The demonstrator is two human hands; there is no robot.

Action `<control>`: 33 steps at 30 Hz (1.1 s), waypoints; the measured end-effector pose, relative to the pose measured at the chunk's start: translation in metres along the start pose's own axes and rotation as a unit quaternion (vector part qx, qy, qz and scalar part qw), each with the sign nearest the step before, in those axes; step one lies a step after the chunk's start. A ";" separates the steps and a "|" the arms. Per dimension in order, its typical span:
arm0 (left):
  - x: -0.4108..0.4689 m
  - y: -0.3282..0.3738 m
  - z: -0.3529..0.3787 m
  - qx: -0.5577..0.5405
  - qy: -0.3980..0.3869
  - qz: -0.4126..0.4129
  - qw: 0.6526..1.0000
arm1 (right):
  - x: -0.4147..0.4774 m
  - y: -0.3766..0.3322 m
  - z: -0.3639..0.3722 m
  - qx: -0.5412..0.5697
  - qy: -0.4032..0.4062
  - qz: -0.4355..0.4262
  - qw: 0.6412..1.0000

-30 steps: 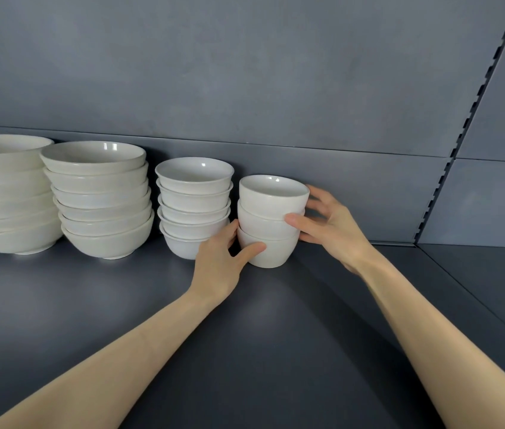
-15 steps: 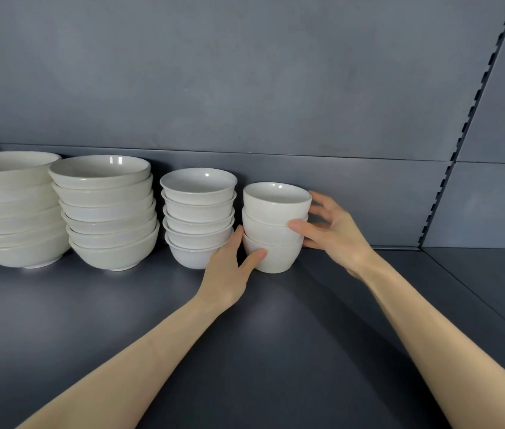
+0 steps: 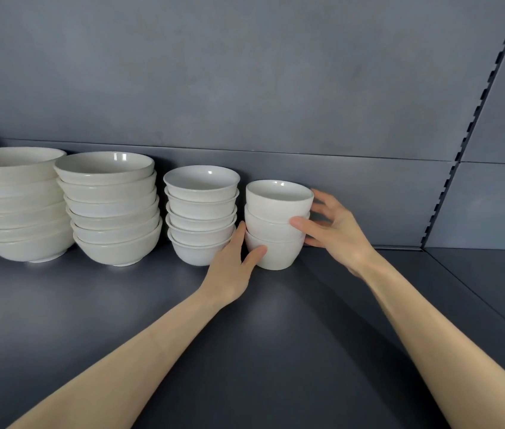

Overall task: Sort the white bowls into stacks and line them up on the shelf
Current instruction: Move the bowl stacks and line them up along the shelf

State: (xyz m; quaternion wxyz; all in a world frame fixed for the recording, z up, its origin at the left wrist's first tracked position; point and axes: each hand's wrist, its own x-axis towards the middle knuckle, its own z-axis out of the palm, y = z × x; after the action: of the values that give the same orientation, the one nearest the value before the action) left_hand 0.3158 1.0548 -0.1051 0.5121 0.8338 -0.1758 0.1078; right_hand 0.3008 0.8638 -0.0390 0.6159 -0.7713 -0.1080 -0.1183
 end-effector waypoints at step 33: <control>-0.041 0.125 -0.041 0.328 -0.081 0.061 0.939 | -0.070 -0.062 -0.069 -0.396 -0.006 0.046 0.917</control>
State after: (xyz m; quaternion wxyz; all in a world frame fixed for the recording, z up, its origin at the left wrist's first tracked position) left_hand 0.2282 1.0474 0.0008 0.1866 0.9490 -0.2226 0.1225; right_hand 0.2120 0.8087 0.0110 0.2642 -0.9570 -0.0204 -0.1183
